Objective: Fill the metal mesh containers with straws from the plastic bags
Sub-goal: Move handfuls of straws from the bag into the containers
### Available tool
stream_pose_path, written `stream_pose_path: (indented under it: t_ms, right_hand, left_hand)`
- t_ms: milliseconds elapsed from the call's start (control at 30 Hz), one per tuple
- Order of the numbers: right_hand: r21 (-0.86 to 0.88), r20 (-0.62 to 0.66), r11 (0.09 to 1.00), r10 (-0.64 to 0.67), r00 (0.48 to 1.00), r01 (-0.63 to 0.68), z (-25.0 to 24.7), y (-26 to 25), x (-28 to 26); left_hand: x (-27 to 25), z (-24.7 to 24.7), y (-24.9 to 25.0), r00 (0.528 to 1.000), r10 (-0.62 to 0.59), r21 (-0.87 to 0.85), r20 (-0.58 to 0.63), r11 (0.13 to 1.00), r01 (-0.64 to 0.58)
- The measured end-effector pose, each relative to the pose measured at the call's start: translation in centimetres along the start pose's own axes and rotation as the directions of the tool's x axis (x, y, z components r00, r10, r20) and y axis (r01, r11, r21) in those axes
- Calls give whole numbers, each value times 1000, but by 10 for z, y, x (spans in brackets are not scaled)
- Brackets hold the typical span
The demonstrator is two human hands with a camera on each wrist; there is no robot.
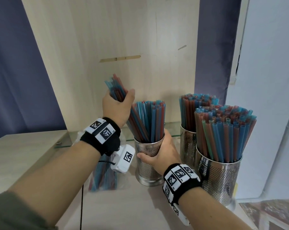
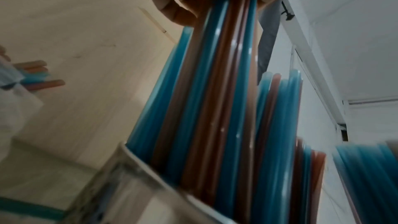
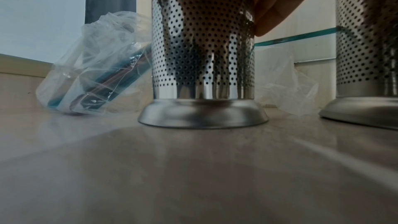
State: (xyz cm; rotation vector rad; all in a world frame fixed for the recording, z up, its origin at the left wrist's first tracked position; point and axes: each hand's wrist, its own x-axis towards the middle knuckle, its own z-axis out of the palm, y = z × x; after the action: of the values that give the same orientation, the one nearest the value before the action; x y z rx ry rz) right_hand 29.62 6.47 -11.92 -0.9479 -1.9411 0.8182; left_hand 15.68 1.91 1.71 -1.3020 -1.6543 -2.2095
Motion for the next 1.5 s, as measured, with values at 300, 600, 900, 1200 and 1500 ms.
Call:
stream_pose_path:
  t_ms: [300,600,900,1200,1500]
  right_hand:
    - [-15,-10,1000,5,1000,-5,3,3,2]
    - [-41,-9,999,2,1000,-3,3,3,2]
    - [12,-20,1000,-17,1000,17,5,6,4]
    - [12,-8,1000,-20,1000,20,3,6,3]
    - [9,-22,999,-35,999,35,3,3,2]
  left_hand:
    - [-37,19,-34,980,-13,236,197,971,-35]
    - [-42,7,-38,959,103,395,266,896,-205]
    - [-34,-28,-48,938,97,358,333,907,-221]
    - [38,-87,-76,921,-366,716,135,678,164]
    - [38,-88,-118,816,-547,856,187,499,138]
